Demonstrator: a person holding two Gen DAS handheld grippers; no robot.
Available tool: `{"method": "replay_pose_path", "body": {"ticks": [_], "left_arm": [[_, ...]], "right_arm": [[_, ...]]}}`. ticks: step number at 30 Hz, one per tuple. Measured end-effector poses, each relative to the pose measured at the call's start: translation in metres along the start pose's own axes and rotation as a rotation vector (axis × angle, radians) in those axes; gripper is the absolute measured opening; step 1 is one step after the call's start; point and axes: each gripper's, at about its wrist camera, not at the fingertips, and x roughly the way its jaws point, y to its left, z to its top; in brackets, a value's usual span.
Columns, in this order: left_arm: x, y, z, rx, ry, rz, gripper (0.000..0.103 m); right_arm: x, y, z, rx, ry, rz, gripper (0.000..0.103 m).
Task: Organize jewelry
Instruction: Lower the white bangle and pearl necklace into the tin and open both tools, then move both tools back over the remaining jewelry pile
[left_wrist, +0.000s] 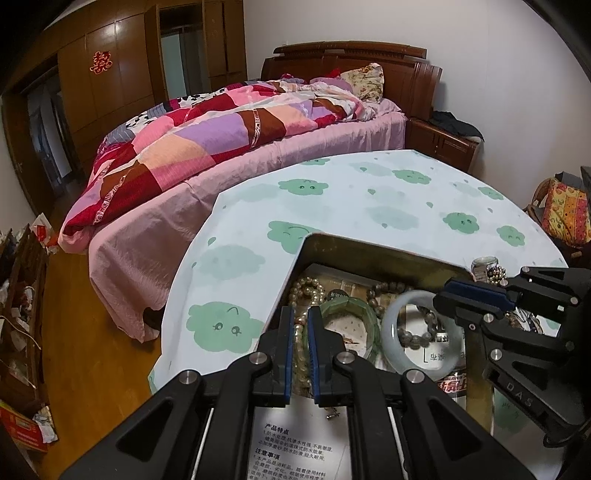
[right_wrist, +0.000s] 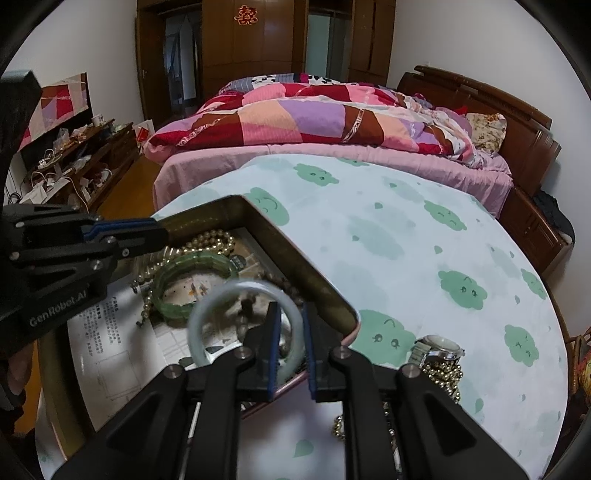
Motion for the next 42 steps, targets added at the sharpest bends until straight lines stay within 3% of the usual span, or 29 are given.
{"method": "replay_pose_path", "body": {"ticks": [2, 4, 8, 14, 17, 20, 21, 34, 42], "left_arm": [[-0.001, -0.001, -0.001, 0.006, -0.002, 0.001, 0.009], [-0.002, -0.001, -0.002, 0.002, -0.001, 0.013, 0.018], [-0.006, -0.001, -0.006, -0.004, -0.012, -0.009, 0.035], [-0.012, -0.007, -0.008, 0.008, -0.024, 0.009, 0.043], [-0.017, -0.007, -0.01, 0.006, -0.031, 0.029, 0.047], [-0.025, -0.009, -0.013, 0.004, -0.059, 0.065, 0.073], [-0.027, -0.01, -0.014, 0.006, -0.072, 0.081, 0.077], [-0.028, -0.022, -0.025, 0.0, -0.031, 0.106, 0.077], [-0.03, -0.037, -0.031, 0.008, -0.022, 0.087, 0.077]], "right_arm": [[-0.001, -0.001, 0.0, 0.008, -0.003, 0.001, 0.015], [-0.002, -0.003, 0.001, 0.015, -0.007, 0.004, 0.019], [-0.007, -0.005, 0.001, 0.026, -0.028, 0.013, 0.043], [-0.014, -0.006, 0.0, 0.038, -0.039, 0.016, 0.044], [-0.019, -0.009, -0.004, 0.053, -0.038, 0.018, 0.05], [-0.024, -0.013, -0.009, 0.059, -0.041, 0.015, 0.053], [-0.025, -0.014, -0.01, 0.064, -0.041, 0.014, 0.053], [-0.06, -0.045, -0.039, 0.128, -0.058, -0.009, 0.059], [-0.089, -0.071, -0.08, 0.176, -0.048, -0.079, 0.063]]}}
